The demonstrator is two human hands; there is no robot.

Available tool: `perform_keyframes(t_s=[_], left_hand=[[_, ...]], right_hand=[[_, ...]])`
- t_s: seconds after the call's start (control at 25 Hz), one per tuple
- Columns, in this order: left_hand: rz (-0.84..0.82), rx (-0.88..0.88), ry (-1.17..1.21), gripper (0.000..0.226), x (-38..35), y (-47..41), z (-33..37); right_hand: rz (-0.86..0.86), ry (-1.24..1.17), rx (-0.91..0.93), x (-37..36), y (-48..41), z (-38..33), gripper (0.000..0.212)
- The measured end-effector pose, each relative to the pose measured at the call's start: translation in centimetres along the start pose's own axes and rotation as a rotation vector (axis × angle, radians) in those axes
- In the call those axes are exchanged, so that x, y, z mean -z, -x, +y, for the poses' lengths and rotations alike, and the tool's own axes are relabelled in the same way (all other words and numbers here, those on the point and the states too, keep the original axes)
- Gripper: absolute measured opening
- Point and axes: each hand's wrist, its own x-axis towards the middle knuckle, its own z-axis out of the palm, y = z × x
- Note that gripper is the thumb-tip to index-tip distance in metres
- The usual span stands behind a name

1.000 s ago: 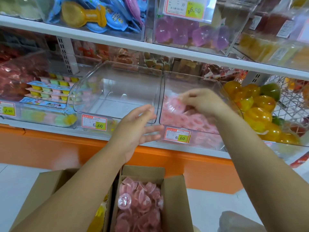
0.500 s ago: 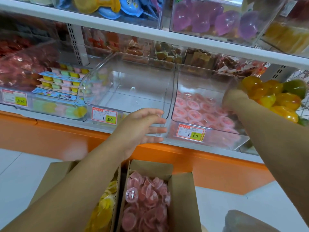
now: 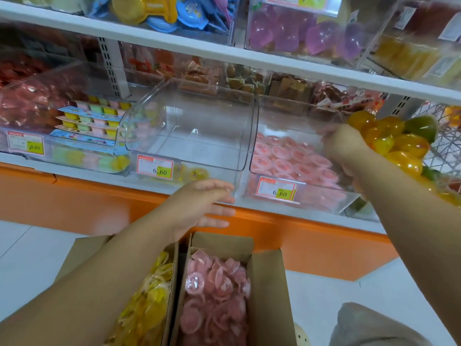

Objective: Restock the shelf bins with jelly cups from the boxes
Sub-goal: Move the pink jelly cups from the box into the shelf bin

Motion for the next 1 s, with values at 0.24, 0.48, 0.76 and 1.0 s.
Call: perform_keyframes(t_s=[0.24,0.48,0.76,1.0], left_hand=[[-0.03,0.36,-0.084,0.033,0.1,1.8,-9.1],[0.064,0.665,-0.043,0.034,-3.9,2.9,-20.8],[0.302,0.766,0.113,0.046,-5.0,0.8,-27.2],[0.388,0.834,0.032,0.053,-3.9,-1.4,-29.3]], right_hand=[[0.195,-0.729,0.291,-6.2,16.7,-0.8,0.031],[-0.919,-0.511,-0.632,-22.9,26.9,8.2,0.024],[-0.764,-0.148,-0.481,-30.6,27.8,9.3,0.052],[-0.759,-0.045,-0.549,-33.5,25.9,9.8,0.046]])
